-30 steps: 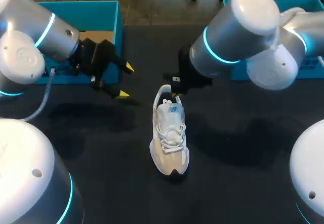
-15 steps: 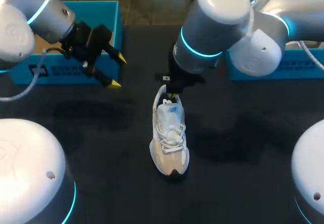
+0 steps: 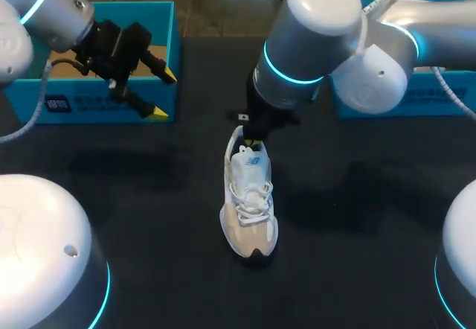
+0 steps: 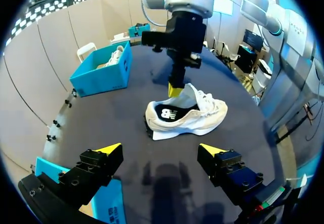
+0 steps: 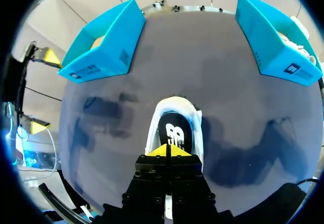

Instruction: Take the shoe out of the shoebox, open the shoe tongue, remove and reinsert the insole, then place the shoe into the shoebox

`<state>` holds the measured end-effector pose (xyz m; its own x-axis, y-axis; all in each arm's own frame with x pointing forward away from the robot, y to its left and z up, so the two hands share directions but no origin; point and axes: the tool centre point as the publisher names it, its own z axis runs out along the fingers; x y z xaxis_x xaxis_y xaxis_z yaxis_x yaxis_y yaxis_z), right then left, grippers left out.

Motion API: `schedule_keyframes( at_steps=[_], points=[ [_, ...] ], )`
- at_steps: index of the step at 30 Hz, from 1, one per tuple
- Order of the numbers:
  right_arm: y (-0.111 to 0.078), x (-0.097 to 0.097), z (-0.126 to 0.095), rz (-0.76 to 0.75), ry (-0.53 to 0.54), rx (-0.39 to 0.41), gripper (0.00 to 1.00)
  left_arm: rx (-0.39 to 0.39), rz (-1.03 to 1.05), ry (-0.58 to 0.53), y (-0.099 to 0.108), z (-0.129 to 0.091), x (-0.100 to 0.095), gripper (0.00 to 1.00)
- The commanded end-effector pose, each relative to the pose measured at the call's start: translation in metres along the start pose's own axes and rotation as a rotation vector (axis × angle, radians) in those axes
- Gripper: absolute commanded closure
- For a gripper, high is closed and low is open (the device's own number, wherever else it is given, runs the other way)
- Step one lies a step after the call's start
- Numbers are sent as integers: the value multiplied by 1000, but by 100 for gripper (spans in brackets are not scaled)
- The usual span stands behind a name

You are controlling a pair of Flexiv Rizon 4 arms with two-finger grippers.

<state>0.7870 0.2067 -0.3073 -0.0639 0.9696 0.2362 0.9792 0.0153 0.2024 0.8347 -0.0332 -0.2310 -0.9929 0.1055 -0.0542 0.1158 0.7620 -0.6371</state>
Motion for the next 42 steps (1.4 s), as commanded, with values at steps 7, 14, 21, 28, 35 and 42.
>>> schedule_keyframes(
  at_steps=[7,14,21,28,35,42],
  points=[
    [-12,6,26,5,-40,79,100,-3,0,-10,-1,-3,7,0],
    [-12,6,26,5,-40,79,100,-3,0,-10,-1,-3,7,0],
    [-14,3,34,14,-90,84,100,-3,0,-10,-1,-3,7,0],
    [-25,-4,47,47,-131,77,100,-3,0,-10,-1,-3,7,0],
    [-32,-8,56,65,-131,84,100,-3,0,-10,-1,-3,7,0],
    [-39,-16,71,80,-164,80,100,-3,0,-10,-1,-3,7,0]
  ],
)
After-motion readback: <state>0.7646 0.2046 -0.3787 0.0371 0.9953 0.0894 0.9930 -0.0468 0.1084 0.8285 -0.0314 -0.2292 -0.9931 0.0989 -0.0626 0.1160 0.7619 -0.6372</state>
